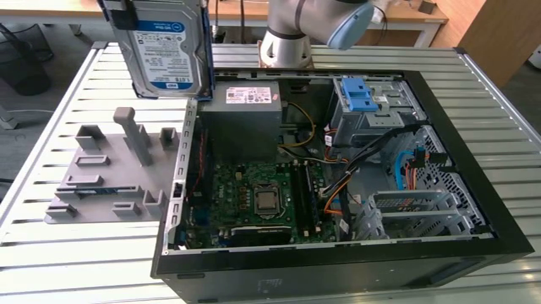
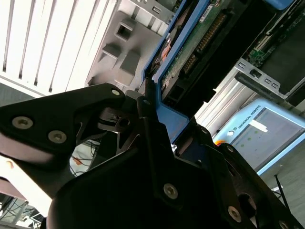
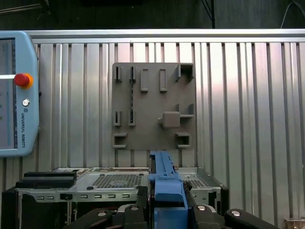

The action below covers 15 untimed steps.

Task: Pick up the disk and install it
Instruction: 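Pick up the disk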

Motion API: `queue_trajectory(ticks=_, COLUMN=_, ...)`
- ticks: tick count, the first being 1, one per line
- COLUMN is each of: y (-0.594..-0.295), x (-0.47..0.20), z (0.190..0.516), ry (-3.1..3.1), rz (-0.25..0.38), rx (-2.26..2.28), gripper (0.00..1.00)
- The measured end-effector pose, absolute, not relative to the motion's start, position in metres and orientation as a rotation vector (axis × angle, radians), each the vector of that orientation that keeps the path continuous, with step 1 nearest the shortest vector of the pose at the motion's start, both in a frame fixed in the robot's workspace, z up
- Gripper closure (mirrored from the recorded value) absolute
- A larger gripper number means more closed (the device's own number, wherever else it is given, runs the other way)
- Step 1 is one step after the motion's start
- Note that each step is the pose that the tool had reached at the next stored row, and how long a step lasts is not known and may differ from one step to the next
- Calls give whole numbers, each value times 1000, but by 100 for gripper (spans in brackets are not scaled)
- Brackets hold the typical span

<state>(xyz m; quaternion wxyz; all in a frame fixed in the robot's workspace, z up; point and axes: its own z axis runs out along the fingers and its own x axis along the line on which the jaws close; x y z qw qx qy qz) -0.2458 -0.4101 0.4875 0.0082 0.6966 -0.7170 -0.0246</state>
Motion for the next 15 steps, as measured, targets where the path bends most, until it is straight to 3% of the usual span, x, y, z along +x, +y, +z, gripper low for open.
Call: queue_trajectory(ticks=15, y=-415, x=-192, z=485, ry=-2247, rz=-63, rx=2184, gripper=64)
